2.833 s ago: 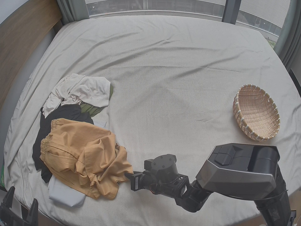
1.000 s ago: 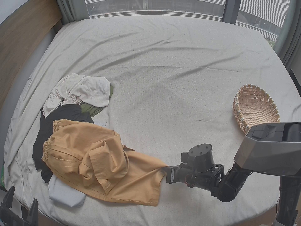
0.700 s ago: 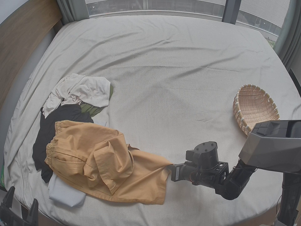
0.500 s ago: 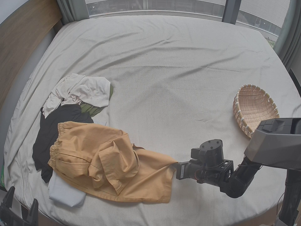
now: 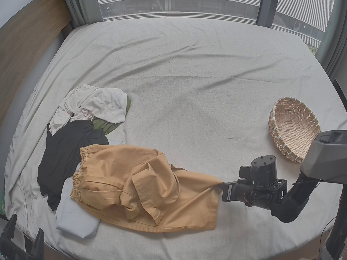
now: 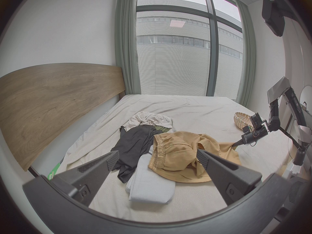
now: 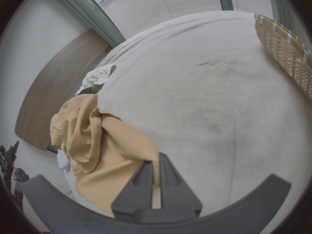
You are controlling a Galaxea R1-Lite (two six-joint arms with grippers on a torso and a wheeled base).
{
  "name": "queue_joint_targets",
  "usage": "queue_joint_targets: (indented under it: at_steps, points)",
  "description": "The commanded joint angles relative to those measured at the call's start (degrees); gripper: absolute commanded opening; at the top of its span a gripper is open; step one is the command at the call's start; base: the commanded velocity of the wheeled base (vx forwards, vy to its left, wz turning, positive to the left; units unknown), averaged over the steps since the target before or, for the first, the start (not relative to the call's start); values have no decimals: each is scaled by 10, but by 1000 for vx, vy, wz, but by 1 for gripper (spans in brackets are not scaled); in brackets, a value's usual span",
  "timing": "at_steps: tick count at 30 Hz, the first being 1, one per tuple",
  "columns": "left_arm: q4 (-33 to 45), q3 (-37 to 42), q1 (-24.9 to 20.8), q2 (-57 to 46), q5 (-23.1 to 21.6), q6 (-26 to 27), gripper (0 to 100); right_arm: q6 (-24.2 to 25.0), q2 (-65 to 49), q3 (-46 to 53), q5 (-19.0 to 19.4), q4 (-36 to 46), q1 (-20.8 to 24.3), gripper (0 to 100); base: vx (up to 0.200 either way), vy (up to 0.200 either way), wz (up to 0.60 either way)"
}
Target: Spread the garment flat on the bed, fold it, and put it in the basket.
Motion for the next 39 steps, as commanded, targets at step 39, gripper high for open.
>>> queue_joint_targets:
  at_steps: [39]
  points:
    - [-1,10,0,-9,0,0,100,-66,-62,78,26,-2,-175,0,0,0,0]
